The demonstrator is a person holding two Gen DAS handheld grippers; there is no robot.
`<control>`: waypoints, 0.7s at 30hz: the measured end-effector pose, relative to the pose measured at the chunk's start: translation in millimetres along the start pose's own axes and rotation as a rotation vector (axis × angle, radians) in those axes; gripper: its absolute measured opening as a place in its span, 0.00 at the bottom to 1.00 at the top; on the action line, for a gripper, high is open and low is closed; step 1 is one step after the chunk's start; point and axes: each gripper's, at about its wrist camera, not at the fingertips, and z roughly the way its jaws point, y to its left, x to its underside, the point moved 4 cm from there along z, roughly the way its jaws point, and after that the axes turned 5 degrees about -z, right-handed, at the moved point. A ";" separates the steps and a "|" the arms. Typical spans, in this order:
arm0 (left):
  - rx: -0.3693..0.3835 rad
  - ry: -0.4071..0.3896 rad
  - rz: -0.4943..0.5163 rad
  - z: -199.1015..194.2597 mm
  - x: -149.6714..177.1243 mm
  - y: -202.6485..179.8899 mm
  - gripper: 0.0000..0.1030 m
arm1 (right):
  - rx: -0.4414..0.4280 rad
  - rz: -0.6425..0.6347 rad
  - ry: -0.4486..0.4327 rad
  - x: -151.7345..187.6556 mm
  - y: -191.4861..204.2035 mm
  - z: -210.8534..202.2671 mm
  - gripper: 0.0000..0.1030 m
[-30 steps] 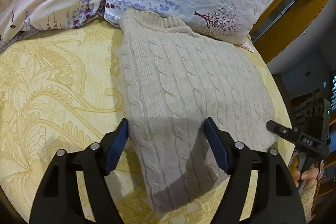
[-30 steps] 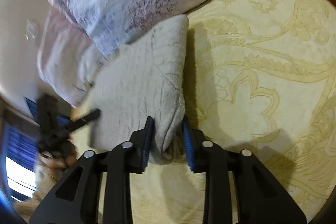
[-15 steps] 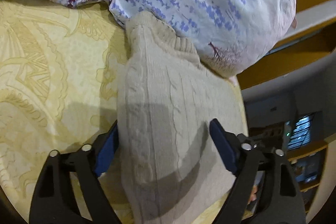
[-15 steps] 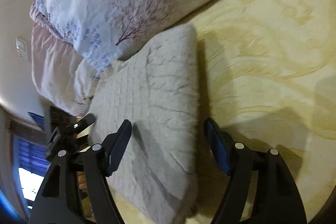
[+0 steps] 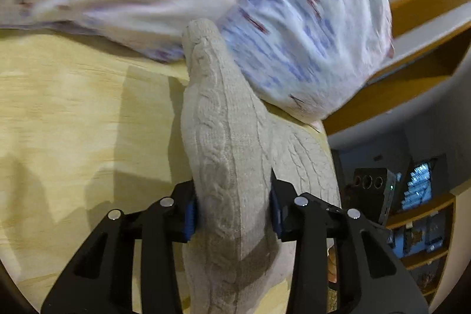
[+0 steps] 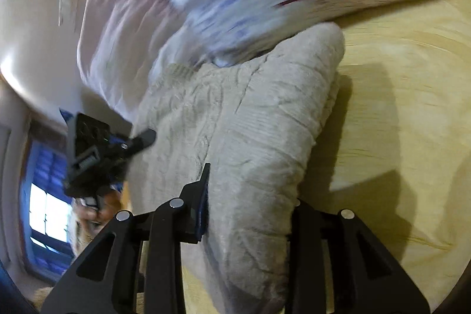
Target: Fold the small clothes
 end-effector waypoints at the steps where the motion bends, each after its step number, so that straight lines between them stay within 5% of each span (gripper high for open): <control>1: -0.024 -0.005 -0.008 -7.2 -1.3 10.2 0.39 | 0.023 -0.017 0.018 1.9 6.2 13.9 0.30; 4: -0.138 0.006 -0.039 -10.6 -5.2 46.0 0.46 | 0.143 -0.072 0.028 5.9 9.9 30.5 0.43; 7: -0.126 -0.036 -0.053 -22.5 -4.8 55.7 0.48 | 0.233 -0.086 -0.045 5.7 10.2 6.6 0.51; 10: -0.168 -0.147 0.039 -49.5 -3.4 38.0 0.57 | 0.333 -0.114 -0.168 5.3 14.3 -30.8 0.56; 13: -0.185 -0.240 0.176 -73.8 12.4 4.9 0.64 | 0.344 -0.200 -0.261 10.7 33.3 -55.2 0.56; 17: -0.180 -0.219 0.342 -59.0 51.0 -34.1 0.68 | 0.272 -0.325 -0.200 23.0 62.0 -41.1 0.55; 21: -0.259 -0.152 0.413 -20.7 74.2 -39.8 0.68 | 0.382 -0.406 -0.096 35.3 69.1 -2.8 0.55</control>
